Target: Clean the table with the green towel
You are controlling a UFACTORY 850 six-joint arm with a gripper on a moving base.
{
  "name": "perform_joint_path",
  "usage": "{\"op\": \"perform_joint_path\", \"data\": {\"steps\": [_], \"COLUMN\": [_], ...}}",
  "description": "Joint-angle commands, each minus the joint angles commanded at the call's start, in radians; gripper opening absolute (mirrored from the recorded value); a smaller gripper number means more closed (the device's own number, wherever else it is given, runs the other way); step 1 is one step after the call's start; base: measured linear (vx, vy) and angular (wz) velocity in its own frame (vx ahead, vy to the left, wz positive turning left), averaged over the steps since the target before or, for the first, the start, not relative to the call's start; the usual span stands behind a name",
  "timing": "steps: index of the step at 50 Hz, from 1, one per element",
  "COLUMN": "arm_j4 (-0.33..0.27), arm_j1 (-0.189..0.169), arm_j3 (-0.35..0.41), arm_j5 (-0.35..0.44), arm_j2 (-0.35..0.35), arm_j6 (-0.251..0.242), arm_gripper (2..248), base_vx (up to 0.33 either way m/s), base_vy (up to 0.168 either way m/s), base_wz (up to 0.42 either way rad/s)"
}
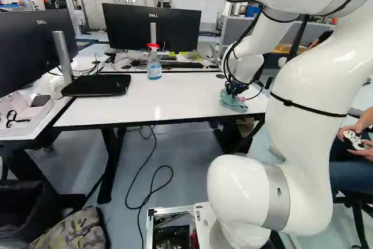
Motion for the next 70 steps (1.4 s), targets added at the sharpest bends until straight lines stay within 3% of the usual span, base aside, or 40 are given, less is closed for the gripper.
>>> {"op": "perform_joint_path", "data": {"steps": [8, 34, 70], "arm_j4": [0.000, 0.000, 0.000], "arm_j1": [0.022, 0.025, 0.100], "arm_j3": [-0.014, 0.002, 0.049], "arm_j5": [0.000, -0.029, -0.221], "arm_j2": [-0.012, 0.053, 0.189], "arm_j6": [0.000, 0.000, 0.000], "arm_gripper": [38, 38, 38], "base_vx": [0.000, 0.000, 0.000], "base_vy": [0.000, 0.000, 0.000], "base_wz": [0.000, 0.000, 0.000]}}
